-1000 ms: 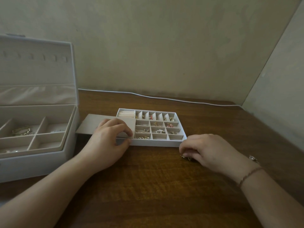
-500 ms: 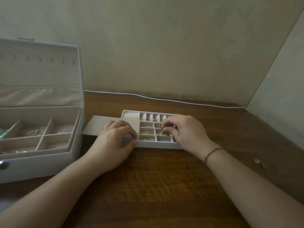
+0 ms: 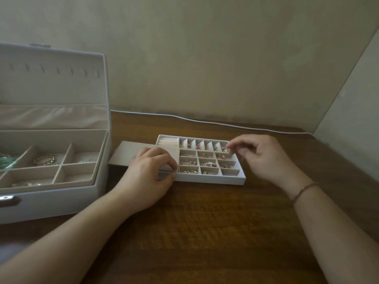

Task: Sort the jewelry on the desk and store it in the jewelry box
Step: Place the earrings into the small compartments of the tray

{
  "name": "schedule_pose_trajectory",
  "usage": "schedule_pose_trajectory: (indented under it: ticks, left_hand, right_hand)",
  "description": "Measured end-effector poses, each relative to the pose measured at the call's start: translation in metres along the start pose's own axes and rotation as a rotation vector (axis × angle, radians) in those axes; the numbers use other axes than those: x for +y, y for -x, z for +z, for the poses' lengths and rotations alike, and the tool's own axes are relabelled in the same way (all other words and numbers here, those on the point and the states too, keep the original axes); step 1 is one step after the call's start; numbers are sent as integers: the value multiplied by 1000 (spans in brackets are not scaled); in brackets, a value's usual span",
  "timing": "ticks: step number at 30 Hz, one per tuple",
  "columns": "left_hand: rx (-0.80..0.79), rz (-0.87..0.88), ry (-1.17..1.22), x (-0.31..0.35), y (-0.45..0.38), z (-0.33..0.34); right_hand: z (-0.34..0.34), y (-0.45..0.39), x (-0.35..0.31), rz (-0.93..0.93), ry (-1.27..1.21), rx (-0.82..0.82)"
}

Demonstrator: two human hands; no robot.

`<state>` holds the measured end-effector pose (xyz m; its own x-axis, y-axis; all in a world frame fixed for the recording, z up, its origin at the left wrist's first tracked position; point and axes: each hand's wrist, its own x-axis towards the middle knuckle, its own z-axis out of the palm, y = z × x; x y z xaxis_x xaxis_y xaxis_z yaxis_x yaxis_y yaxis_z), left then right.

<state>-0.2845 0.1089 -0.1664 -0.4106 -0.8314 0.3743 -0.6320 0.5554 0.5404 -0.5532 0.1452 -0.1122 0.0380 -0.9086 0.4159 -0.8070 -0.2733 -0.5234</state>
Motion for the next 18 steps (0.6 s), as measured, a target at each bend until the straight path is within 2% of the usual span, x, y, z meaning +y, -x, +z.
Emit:
schedule_pose_trajectory:
  ticks: [2, 7, 8, 10, 12, 13, 15, 18]
  left_hand:
    - [2, 3, -2, 0, 0, 0]
    - [-6, 9, 0, 1, 1, -1]
    - [-5, 5, 1, 1, 1, -1]
    - [1, -3, 7, 0, 1, -2]
    - [2, -1, 15, 0, 1, -2]
    - [-2, 3, 18, -1, 1, -2]
    - [-19, 15, 18, -2, 1, -2]
    - [-42, 30, -6, -1, 0, -1]
  right_hand:
    - [-10, 2, 2, 17, 38, -26]
    - [0, 16, 1, -16, 192, -386]
    - [-2, 18, 3, -30, 225, -406]
    - [-18, 21, 7, -36, 220, -275]
    - [-48, 27, 20, 54, 191, -74]
    - [-65, 33, 30, 119, 205, -28]
    - [-95, 49, 55, 265, 252, -91]
    - [-117, 83, 84, 471, 329, -347]
